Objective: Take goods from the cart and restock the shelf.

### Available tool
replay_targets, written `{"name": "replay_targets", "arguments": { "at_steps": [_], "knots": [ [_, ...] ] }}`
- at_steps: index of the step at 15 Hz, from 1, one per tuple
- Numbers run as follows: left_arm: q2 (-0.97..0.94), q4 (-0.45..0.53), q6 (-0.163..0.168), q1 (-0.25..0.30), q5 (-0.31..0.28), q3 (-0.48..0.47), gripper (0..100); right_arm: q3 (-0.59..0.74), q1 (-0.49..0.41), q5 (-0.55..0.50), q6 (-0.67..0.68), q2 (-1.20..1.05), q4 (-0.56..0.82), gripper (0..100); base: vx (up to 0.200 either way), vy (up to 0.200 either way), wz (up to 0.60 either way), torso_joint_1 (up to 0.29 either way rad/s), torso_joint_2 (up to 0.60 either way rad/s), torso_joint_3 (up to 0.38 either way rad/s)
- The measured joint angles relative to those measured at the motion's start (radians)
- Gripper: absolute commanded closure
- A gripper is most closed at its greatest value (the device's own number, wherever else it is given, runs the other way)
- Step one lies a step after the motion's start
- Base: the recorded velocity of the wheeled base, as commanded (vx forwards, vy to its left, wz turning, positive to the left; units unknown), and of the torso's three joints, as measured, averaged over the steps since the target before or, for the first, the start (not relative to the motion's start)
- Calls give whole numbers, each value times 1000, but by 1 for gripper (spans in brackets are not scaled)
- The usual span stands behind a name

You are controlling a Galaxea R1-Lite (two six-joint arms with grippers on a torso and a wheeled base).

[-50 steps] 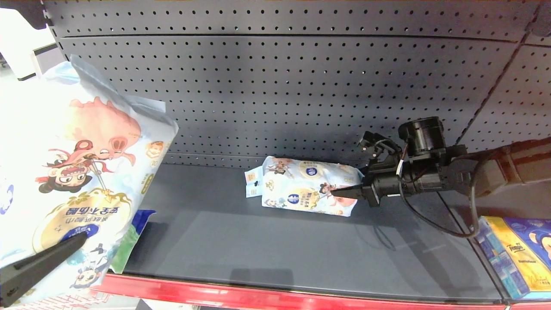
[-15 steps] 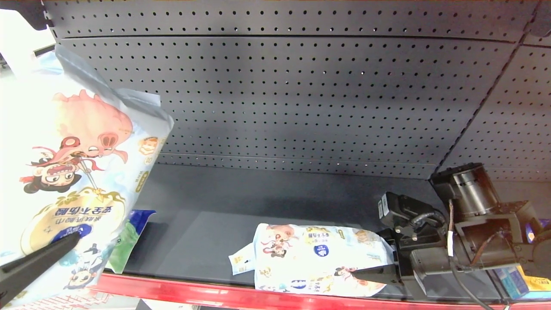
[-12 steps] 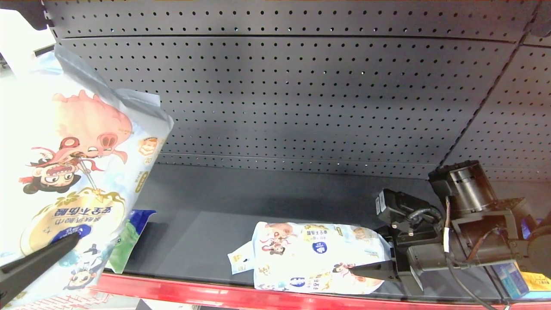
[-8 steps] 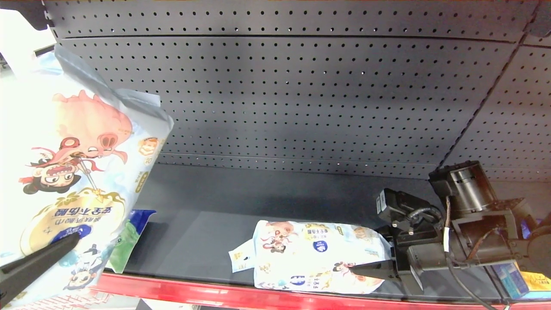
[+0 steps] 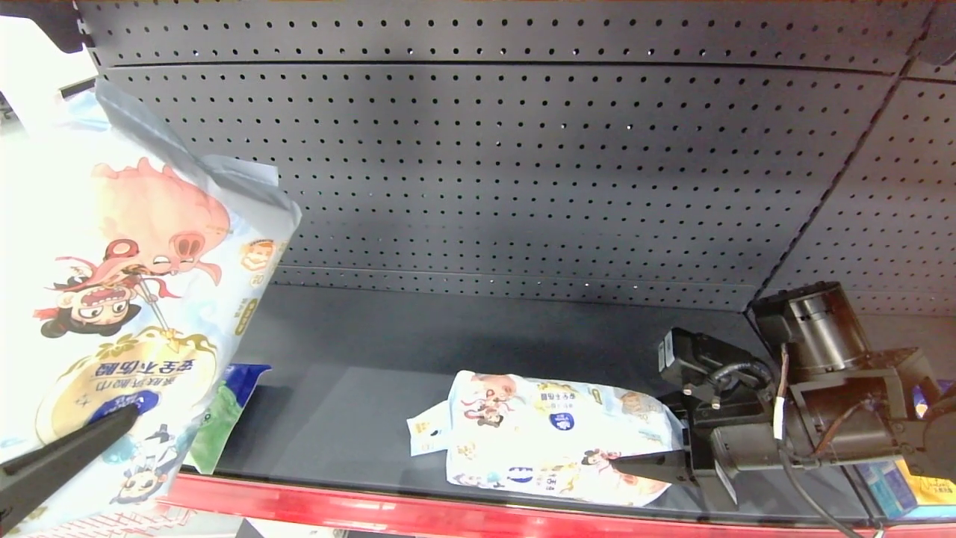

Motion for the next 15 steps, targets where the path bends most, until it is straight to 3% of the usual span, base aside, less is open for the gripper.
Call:
{"name": "replay_targets", "arguments": {
  "at_steps": [8,15],
  "knots": [
    [-10,0,0,0,-1,2,100,21,66,-21,12,-34,7,100,0,0,0,0,0,0],
    [-10,0,0,0,-1,2,100,36,68,-44,20,-38,1,100,0,0,0,0,0,0]
  ]
}}
